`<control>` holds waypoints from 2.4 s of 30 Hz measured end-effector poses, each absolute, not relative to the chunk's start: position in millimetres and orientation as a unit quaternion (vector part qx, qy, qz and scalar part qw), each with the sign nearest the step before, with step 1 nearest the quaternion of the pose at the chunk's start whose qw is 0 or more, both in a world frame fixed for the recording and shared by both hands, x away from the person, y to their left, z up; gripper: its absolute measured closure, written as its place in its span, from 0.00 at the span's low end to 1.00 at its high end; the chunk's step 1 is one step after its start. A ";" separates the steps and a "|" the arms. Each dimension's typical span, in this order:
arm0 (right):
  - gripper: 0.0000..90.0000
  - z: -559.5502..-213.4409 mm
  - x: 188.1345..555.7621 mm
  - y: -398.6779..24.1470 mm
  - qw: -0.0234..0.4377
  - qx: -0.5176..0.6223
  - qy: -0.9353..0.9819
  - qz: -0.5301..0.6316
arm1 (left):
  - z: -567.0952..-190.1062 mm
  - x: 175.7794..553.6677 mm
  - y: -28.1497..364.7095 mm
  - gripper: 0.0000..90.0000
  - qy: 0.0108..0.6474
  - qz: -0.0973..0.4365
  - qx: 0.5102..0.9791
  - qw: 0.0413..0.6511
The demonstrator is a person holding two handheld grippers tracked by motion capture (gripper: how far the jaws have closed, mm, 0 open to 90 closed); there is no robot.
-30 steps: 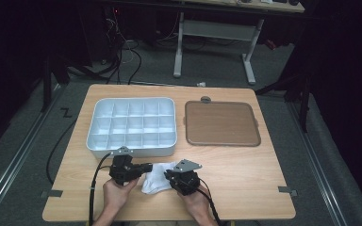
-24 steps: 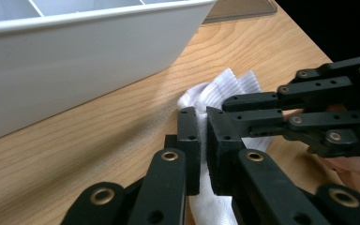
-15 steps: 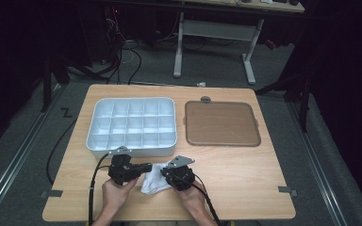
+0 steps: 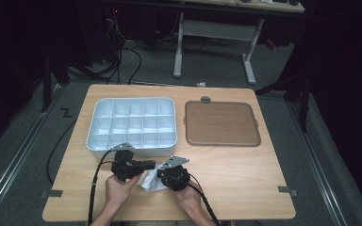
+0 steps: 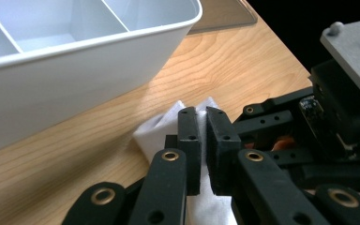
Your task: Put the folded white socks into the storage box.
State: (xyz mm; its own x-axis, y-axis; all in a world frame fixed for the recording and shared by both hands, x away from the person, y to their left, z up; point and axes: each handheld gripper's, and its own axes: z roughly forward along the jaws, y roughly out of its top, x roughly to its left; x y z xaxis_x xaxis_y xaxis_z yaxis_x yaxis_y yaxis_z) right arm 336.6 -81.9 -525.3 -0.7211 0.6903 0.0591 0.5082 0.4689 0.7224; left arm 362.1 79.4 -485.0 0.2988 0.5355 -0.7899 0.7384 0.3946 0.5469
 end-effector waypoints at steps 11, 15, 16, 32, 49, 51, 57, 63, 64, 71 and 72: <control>0.86 -509.6 329.7 -92.3 0.142 0.351 0.844 0.381 | -484.1 361.7 81.2 0.95 0.585 -0.068 0.544 0.597; 0.84 -496.6 327.4 -108.0 0.162 0.364 0.831 0.389 | -484.8 361.4 81.1 0.95 0.588 -0.066 0.541 0.597; 0.84 -494.1 327.2 -112.9 0.167 0.370 0.827 0.389 | -484.8 361.3 80.9 0.95 0.588 -0.066 0.541 0.598; 0.84 -517.5 329.3 -134.0 0.155 0.411 0.820 0.367 | -481.8 361.3 79.0 0.95 0.591 -0.069 0.538 0.597; 0.87 -523.5 330.9 -134.2 0.151 0.397 0.826 0.370 | -477.7 365.2 62.0 0.95 0.578 -0.076 0.549 0.599; 0.87 -523.5 330.9 -134.1 0.150 0.397 0.827 0.369 | -477.2 365.2 58.8 0.95 0.575 -0.075 0.551 0.600; 0.88 -524.0 331.4 -134.3 0.147 0.398 0.826 0.371 | -474.5 366.1 51.8 0.95 0.566 -0.072 0.562 0.599; 0.88 -524.4 332.5 -135.7 0.141 0.399 0.826 0.373 | -476.0 369.5 47.1 0.95 0.568 -0.083 0.558 0.599; 0.88 -524.4 332.2 -135.4 0.143 0.397 0.826 0.372 | -476.5 370.1 46.5 0.95 0.569 -0.083 0.558 0.599; 0.88 -524.7 331.8 -135.4 0.145 0.397 0.827 0.371 | -477.0 371.6 41.1 0.95 0.564 -0.081 0.565 0.597; 0.88 -524.8 331.9 -135.5 0.145 0.397 0.827 0.372 | -476.9 371.6 39.5 0.95 0.561 -0.079 0.569 0.596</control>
State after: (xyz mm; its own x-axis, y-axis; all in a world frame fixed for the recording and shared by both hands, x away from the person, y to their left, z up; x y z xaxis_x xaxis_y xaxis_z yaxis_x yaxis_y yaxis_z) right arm 331.9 -135.5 -524.8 -0.6432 0.7636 0.0559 0.5485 0.4087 0.7295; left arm 371.6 39.5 -476.9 0.3573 0.5442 -0.7591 0.7328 0.3406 0.5891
